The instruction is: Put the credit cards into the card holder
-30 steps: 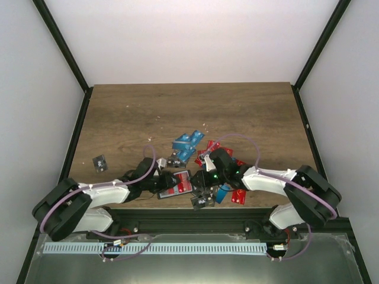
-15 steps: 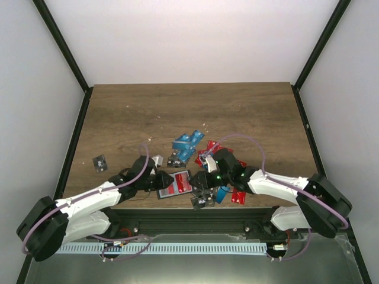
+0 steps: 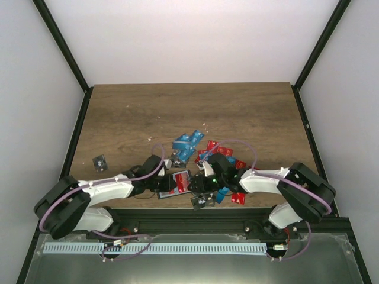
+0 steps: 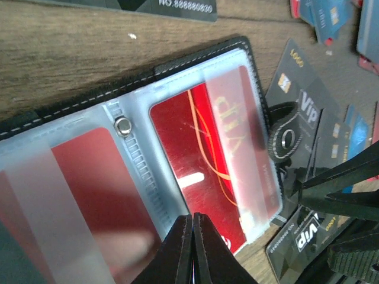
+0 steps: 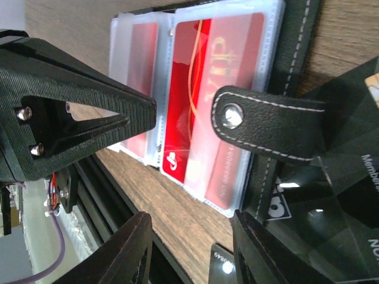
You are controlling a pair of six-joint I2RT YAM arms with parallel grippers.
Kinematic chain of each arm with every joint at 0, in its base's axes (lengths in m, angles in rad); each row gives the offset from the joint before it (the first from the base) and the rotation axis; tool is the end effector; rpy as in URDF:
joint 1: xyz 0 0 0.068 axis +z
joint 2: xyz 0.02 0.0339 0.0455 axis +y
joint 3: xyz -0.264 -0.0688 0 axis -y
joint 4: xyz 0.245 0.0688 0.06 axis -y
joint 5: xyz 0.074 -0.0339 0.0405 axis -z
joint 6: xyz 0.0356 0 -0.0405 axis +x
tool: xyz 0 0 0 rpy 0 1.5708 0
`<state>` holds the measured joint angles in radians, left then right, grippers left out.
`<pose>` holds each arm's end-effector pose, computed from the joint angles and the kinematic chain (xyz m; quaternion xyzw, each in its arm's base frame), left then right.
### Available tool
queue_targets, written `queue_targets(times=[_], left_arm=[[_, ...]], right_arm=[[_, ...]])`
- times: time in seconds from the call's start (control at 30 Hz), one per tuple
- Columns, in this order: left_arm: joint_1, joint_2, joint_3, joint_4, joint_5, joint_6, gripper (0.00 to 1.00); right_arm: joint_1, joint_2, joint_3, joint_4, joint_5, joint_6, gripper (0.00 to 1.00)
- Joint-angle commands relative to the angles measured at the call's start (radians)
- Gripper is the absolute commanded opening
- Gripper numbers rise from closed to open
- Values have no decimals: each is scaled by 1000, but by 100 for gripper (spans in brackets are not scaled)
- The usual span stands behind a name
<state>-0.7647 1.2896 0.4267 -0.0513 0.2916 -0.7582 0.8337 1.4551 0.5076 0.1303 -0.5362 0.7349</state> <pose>0.1499 -0.1580 0.1344 0.0499 0.9364 -0.3197 0.1360 0.1565 0.1994 0.1355 -0.1416 0.8907 0.4250 0.0772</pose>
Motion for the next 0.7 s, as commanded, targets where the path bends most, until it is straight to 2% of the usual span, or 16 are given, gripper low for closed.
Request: queue_targets(times=[0.0, 0.67], left_arm=[[-10, 55, 26, 40, 18, 37, 4], [-26, 118, 20, 56, 1, 40, 4]], right_arm=[[4, 41, 20, 31, 20, 9, 40], [11, 77, 53, 45, -4, 8, 38]])
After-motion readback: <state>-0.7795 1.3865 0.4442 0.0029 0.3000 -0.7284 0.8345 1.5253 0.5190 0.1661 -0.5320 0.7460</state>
